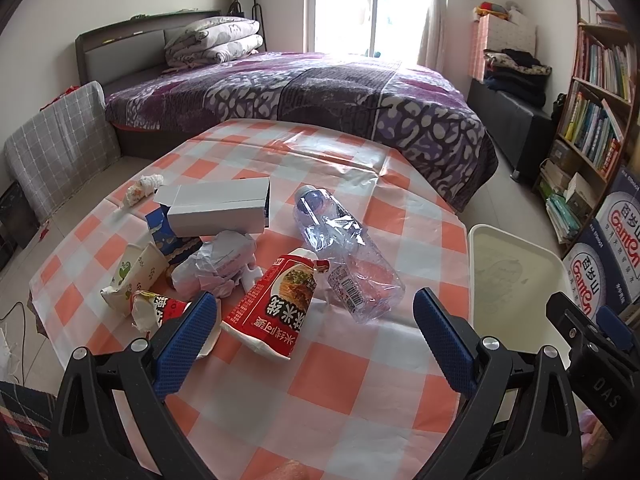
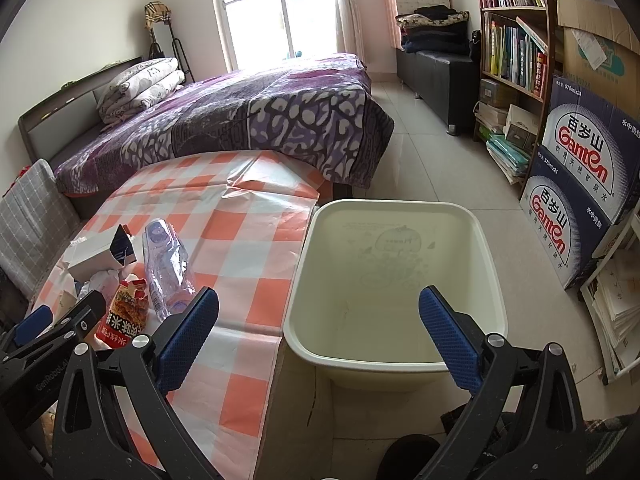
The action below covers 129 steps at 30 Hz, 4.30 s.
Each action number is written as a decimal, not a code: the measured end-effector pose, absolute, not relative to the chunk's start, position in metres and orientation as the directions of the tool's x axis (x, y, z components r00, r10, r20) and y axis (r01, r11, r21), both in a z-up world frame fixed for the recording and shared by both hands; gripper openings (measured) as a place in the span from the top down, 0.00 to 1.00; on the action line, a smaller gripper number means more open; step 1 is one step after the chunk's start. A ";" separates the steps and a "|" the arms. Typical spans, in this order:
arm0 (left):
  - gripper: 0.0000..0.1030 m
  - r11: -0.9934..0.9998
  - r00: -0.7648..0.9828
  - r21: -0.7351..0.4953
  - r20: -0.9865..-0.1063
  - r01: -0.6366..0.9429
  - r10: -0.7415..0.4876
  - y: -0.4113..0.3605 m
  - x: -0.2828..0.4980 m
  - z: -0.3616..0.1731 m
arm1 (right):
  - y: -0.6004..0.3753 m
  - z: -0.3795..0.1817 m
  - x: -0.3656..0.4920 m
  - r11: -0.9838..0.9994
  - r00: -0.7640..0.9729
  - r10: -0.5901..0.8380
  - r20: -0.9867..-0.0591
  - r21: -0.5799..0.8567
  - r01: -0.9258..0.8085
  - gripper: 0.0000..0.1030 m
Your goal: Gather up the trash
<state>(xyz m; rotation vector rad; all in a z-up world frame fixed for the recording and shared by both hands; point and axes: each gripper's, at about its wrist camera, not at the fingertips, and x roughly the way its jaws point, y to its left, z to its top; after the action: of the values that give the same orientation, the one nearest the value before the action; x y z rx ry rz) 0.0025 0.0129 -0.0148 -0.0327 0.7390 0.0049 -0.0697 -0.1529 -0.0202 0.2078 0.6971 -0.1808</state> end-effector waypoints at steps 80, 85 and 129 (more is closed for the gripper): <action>0.72 0.950 0.498 -0.271 -0.852 -0.155 -0.162 0.268 0.067 0.010 | 0.003 -0.016 0.054 0.899 0.523 0.402 -0.752 0.433 -0.070 0.62; 0.72 0.972 0.598 -0.221 -0.791 -0.081 -0.130 0.213 0.079 0.030 | -0.025 -0.002 0.052 0.927 0.620 0.309 -0.721 0.373 -0.029 0.62; 0.29 0.843 0.432 -0.221 -0.779 0.491 -0.455 -0.142 0.052 0.003 | -0.328 -0.010 -0.036 0.625 0.633 -0.165 -0.756 0.416 0.660 0.10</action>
<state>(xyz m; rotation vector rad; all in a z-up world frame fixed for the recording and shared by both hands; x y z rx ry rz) 0.0519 -0.1418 0.0033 0.0412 0.9573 -0.5896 -0.0362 -0.3280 -0.0102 0.7521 0.7401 -0.5269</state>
